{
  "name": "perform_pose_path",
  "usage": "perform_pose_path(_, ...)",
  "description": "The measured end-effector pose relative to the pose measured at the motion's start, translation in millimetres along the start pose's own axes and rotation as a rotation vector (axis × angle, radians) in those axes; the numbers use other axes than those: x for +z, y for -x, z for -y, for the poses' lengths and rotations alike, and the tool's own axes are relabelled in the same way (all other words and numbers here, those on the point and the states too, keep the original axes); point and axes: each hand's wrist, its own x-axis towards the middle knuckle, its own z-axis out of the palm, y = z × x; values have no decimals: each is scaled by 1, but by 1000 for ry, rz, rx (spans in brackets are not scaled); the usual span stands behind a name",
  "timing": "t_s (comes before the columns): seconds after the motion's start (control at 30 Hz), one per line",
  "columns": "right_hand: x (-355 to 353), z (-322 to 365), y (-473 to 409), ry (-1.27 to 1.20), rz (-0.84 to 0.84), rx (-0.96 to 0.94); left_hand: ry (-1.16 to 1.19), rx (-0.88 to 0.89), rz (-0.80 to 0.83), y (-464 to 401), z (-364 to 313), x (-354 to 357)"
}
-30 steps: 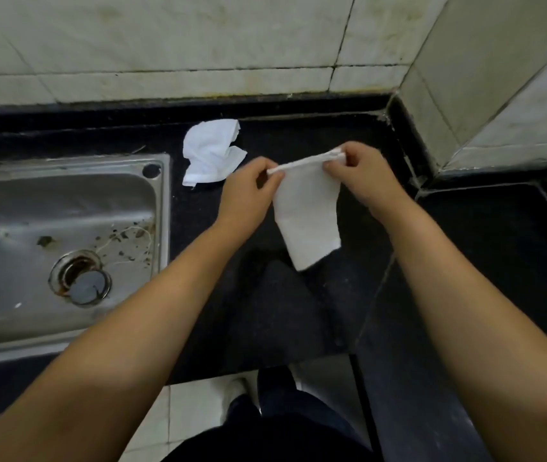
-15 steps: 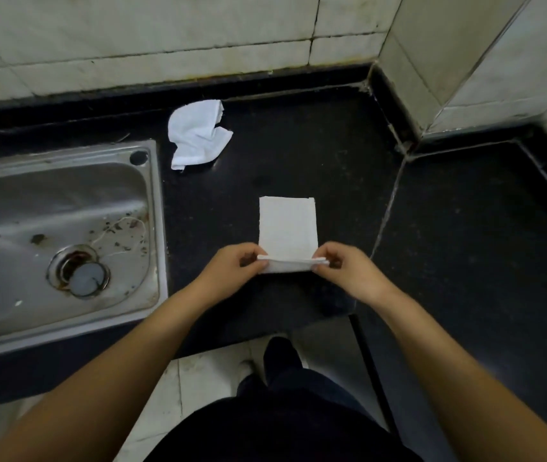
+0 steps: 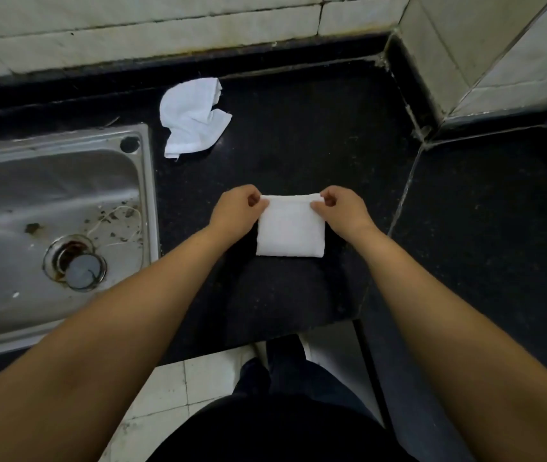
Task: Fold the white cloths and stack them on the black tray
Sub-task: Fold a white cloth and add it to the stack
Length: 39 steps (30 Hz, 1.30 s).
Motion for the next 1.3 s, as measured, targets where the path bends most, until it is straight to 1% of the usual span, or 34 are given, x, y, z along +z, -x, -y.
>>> perform_pose_path(0.17,15,-8,-12,106,-42,49,-131,-40,-32,-10,6,16)
perform_pose_path(0.27,18,-10,-7,179,-77,23,-153,-65,-141,-2,4,24)
perform_pose_path(0.37,17,-12,2,265,-109,65,-135,-139,-238,10,1,30)
perform_pose_path(0.43,21,-13,9,388,-92,112,-204,-187,-214,18,2,37)
perform_pose_path(0.5,29,-9,13,497,-87,109,-294,-211,-173,22,0,45)
perform_pose_path(0.57,35,1,10,530,-74,104,-335,-205,-139,20,-7,47)
perform_pose_path(0.63,36,8,6,500,-33,131,-312,-180,-99,16,-12,45)
perform_pose_path(0.67,34,10,5,448,-14,151,-255,-169,-68,15,-14,42)
perform_pose_path(0.7,30,10,6,348,-3,180,-142,-159,-46,14,-16,37)
perform_pose_path(0.73,24,10,8,197,1,218,16,-160,-31,16,-18,32)
perform_pose_path(0.8,13,9,20,-189,-13,294,343,-203,15,24,-24,21)
perform_pose_path(0.83,8,8,29,-374,-23,324,467,-225,36,27,-25,17)
perform_pose_path(0.87,4,7,40,-525,-32,345,567,-248,65,30,-24,15)
perform_pose_path(0.93,1,3,65,-732,-64,350,695,-289,163,39,-26,12)
perform_pose_path(1.0,4,-4,96,-878,-138,320,745,-282,303,51,-25,13)
perform_pose_path(1.07,11,-13,134,-1019,-240,282,755,-219,429,71,-26,15)
perform_pose_path(1.17,31,-33,202,-1238,-409,276,676,-123,593,109,-34,22)
perform_pose_path(1.3,58,-67,303,-1403,-668,345,566,-15,837,179,-47,52)
